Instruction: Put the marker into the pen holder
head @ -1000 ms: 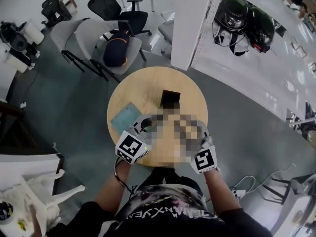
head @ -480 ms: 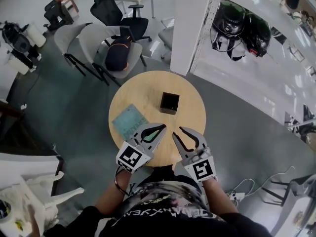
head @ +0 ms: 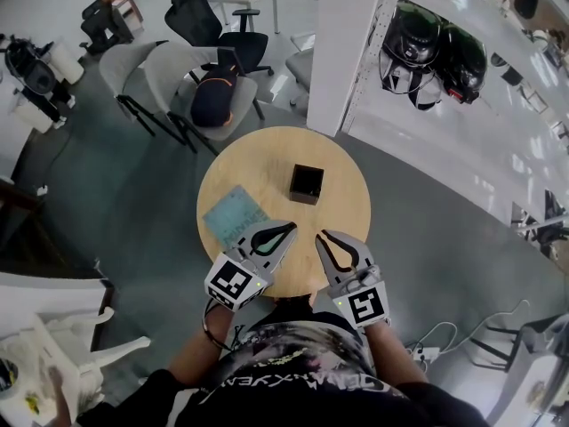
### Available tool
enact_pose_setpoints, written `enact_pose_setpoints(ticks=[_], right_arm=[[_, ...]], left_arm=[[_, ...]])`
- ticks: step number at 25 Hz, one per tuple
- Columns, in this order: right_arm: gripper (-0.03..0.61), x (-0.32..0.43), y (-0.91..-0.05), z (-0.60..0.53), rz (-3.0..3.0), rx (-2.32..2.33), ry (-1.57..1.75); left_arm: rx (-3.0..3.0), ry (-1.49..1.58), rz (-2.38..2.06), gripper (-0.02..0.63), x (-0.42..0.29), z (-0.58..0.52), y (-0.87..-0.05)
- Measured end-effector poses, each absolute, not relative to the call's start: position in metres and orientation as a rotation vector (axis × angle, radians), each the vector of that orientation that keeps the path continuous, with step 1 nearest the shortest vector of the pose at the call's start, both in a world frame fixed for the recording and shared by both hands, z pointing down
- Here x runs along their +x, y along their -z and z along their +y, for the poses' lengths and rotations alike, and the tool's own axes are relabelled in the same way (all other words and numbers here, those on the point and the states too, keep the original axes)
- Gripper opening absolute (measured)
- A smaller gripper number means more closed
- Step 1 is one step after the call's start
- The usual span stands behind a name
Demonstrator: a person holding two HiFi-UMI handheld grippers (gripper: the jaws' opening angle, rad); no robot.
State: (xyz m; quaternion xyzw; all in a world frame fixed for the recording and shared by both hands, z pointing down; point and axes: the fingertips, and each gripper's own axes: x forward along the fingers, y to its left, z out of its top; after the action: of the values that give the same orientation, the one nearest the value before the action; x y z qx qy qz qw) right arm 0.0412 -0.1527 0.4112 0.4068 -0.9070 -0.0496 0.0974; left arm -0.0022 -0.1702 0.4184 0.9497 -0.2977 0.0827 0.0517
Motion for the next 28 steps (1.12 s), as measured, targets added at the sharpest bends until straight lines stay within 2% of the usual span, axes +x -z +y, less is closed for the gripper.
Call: enact_pose_setpoints(ticks=[4, 28], right_arm=[[0.003, 0.037, -0.408, -0.157, -2.68, 1.211, 0.183], [0.0, 0.027, -0.403, -0.167, -2.65, 1.213, 0.191]], left_arm=[[2.879, -0.231, -0.903, 0.02, -0.005, -0.17, -0.416], [2.896, -0.273, -0.895, 0.02, -0.012, -0.175, -0.42]])
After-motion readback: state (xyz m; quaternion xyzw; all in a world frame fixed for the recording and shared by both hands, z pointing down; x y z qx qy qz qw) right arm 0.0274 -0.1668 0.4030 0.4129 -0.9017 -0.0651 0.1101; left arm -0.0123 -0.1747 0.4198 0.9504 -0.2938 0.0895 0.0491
